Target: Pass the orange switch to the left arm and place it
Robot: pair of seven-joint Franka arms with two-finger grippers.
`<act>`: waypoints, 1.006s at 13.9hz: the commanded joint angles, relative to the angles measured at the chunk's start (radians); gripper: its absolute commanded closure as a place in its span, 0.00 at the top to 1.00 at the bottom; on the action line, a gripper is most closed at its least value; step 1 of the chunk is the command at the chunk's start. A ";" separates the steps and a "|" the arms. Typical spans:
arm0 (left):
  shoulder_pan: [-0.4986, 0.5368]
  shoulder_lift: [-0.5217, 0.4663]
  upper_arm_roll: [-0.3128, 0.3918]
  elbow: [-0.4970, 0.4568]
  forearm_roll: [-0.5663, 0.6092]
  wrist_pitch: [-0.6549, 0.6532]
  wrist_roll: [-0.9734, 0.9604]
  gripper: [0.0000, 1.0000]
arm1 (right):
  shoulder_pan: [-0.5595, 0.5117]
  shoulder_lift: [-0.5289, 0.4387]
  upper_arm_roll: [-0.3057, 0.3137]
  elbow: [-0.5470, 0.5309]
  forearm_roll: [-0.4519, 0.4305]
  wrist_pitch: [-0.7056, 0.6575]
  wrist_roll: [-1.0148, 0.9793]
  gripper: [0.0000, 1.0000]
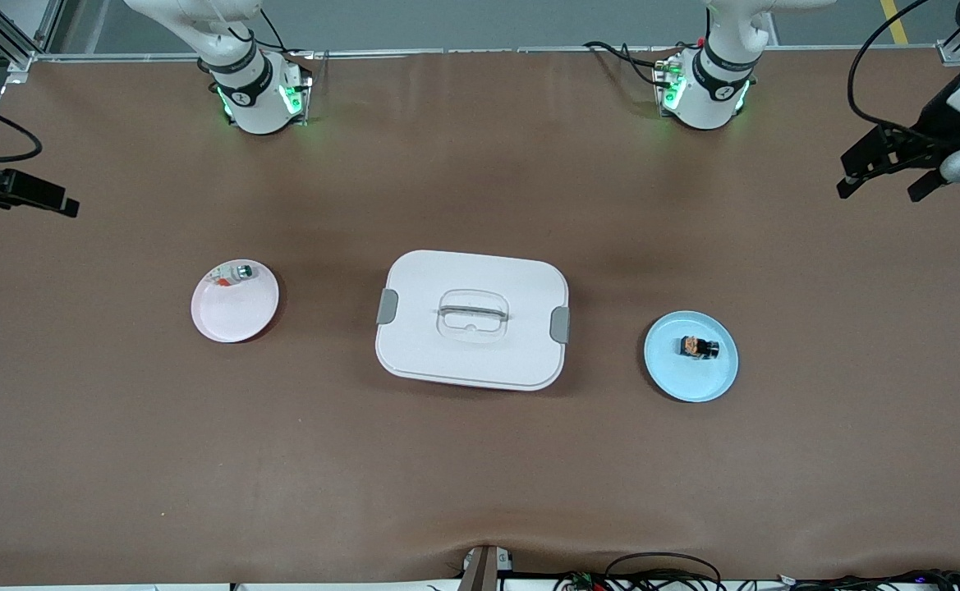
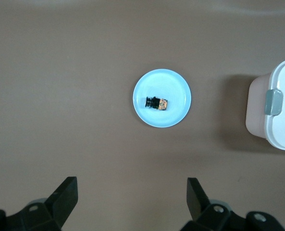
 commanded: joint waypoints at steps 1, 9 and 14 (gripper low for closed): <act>-0.007 0.100 -0.003 0.129 0.023 -0.059 -0.001 1.00 | 0.009 0.040 0.012 0.016 -0.034 0.089 0.000 1.00; -0.004 0.179 -0.020 0.177 0.047 -0.068 0.013 1.00 | -0.002 0.070 0.012 0.028 -0.081 0.155 0.003 1.00; -0.009 0.179 -0.020 0.179 0.053 -0.068 0.003 1.00 | -0.009 0.076 0.012 0.020 -0.065 0.148 0.008 1.00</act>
